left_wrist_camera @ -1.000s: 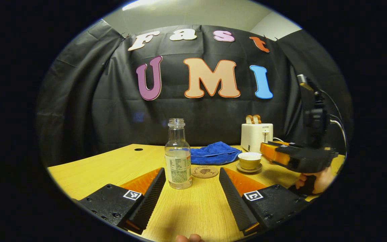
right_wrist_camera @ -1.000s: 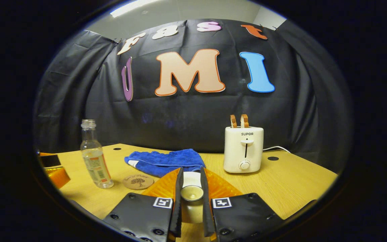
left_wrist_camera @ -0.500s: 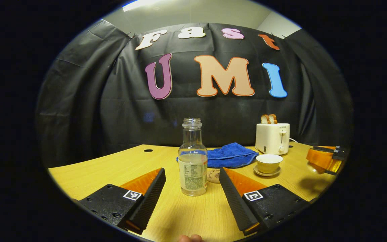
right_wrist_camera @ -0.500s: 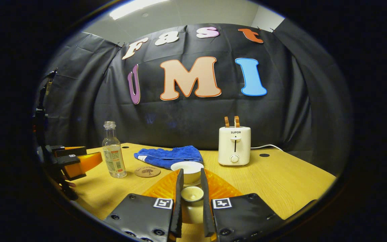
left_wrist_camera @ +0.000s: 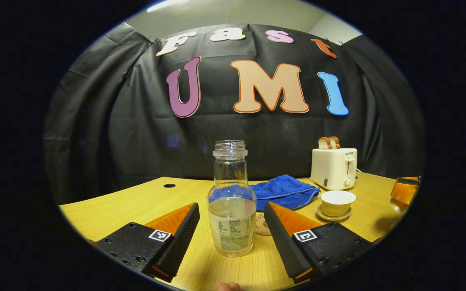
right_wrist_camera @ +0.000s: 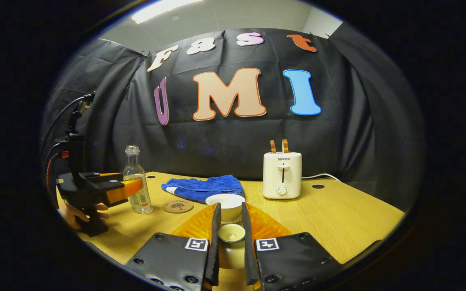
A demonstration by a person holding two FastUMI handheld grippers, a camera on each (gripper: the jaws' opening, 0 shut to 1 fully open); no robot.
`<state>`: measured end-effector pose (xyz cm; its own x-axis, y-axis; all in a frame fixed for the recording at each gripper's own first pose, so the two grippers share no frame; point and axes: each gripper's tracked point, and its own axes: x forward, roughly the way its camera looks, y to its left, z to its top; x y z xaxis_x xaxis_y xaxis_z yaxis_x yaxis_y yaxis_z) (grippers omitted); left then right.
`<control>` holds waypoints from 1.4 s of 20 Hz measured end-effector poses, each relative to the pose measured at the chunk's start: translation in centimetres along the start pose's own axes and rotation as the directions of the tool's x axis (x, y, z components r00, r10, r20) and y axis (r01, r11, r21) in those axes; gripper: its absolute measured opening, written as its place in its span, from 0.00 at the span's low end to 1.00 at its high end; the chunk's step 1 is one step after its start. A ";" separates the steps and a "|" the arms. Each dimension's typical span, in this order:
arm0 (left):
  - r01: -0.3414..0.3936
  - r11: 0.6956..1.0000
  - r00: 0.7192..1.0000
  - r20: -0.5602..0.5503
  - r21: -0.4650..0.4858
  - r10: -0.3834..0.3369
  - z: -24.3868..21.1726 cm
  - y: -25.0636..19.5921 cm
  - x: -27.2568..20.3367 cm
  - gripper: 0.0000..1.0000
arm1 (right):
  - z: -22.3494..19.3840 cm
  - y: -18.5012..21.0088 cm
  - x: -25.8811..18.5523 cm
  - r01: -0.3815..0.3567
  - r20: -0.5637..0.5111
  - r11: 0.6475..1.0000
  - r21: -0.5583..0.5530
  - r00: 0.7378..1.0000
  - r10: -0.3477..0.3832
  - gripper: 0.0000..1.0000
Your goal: Open the teacup lid with one hand, grasp the water bottle and pour water into the teacup with the other hand; after pouring, place the water bottle on the coaster and then close the teacup lid.
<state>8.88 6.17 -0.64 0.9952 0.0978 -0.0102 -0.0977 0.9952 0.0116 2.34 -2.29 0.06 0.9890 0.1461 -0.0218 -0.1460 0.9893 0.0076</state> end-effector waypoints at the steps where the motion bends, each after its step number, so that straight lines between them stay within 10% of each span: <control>1: 0.000 1.000 1.000 0.001 -0.001 0.000 -0.1 0.0 0.6 0.94 | 0.0 0.0 0.0 0.001 0.000 1.000 0.000 1.000 -0.001 0.30; 9: 0.068 0.998 0.998 0.002 -0.001 -0.068 -0.1 -0.7 4.9 0.94 | -0.1 0.0 -0.1 0.003 -0.001 1.000 0.000 1.000 -0.003 0.30; 12: 0.036 0.999 0.999 0.002 -0.007 -0.036 -0.2 -0.1 5.2 0.74 | -0.1 0.0 -0.1 0.003 -0.001 1.000 0.000 1.000 -0.003 0.29; 18: 0.042 0.999 0.999 -0.008 -0.004 -0.042 -0.2 -0.4 5.1 0.71 | -0.1 0.0 -0.1 0.002 -0.002 1.000 0.000 1.000 -0.002 0.28; 21: 0.052 0.992 0.999 -0.019 0.111 -0.050 -0.2 -1.3 5.2 0.71 | -0.1 -0.9 -0.4 0.015 -0.002 1.000 0.000 1.000 -0.015 0.28; 24: 0.121 0.915 0.992 -0.069 0.384 -0.102 -0.9 -3.3 5.5 0.70 | -0.1 -3.0 -1.1 0.073 -0.002 0.997 -0.002 0.997 -0.073 0.28; 28: 0.221 0.680 0.975 -0.161 0.699 -0.151 -2.0 -6.4 6.5 0.71 | 0.0 -5.0 -1.8 0.126 0.000 0.992 0.001 0.992 -0.126 0.28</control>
<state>15.99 0.50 -2.74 0.9835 -0.0536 -0.1730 0.1616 0.6906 0.7050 1.28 -7.55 0.05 0.9995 0.0203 -0.0225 -0.0202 0.9998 0.0061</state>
